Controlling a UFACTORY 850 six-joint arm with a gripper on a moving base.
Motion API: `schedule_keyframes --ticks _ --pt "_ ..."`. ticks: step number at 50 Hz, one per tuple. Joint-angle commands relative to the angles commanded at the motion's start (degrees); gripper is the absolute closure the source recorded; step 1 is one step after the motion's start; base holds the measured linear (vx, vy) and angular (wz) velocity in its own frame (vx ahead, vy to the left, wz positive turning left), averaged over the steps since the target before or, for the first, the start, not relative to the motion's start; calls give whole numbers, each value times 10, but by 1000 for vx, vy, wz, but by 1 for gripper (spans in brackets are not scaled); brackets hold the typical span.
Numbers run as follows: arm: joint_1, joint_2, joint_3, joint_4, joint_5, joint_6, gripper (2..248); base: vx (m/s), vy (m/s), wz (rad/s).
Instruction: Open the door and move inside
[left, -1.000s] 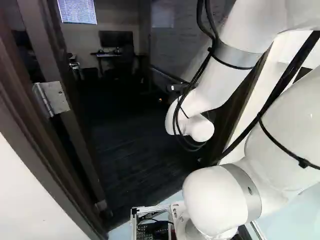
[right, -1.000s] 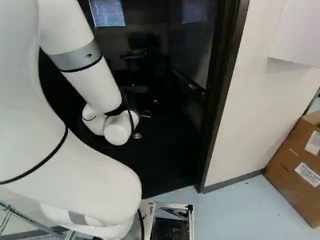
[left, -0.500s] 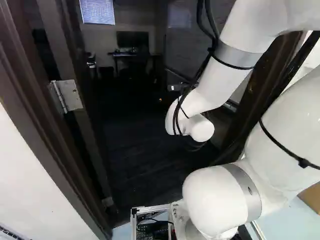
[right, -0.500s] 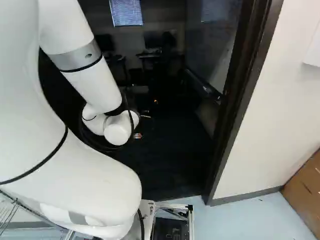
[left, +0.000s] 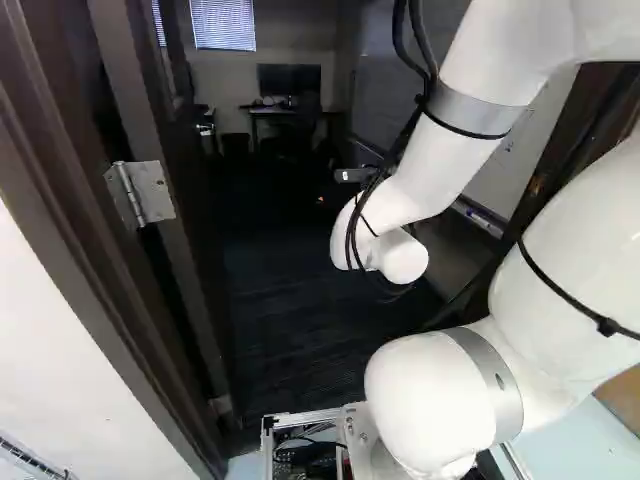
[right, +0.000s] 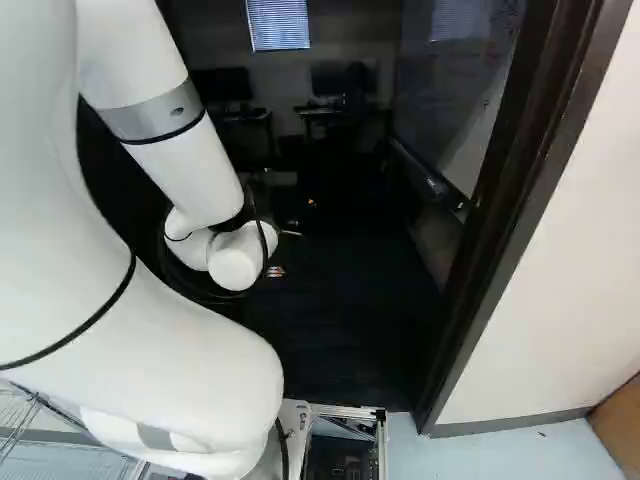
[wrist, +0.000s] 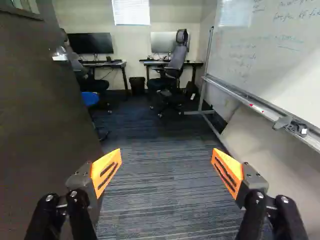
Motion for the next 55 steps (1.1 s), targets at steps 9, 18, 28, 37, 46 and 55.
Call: schedule_keyframes --ticks 9,18,28,37,46,55 --pt "0 0 0 0 0 0 3 139 -26 4" --pt "0 0 0 0 0 0 3 135 2 -7" --pt "0 0 0 0 0 0 3 133 0 -8" --pt "0 0 0 0 0 0 3 135 1 -6" --pt "0 0 0 0 0 0 3 136 0 -8" --pt "0 0 0 0 0 0 3 134 0 -5"
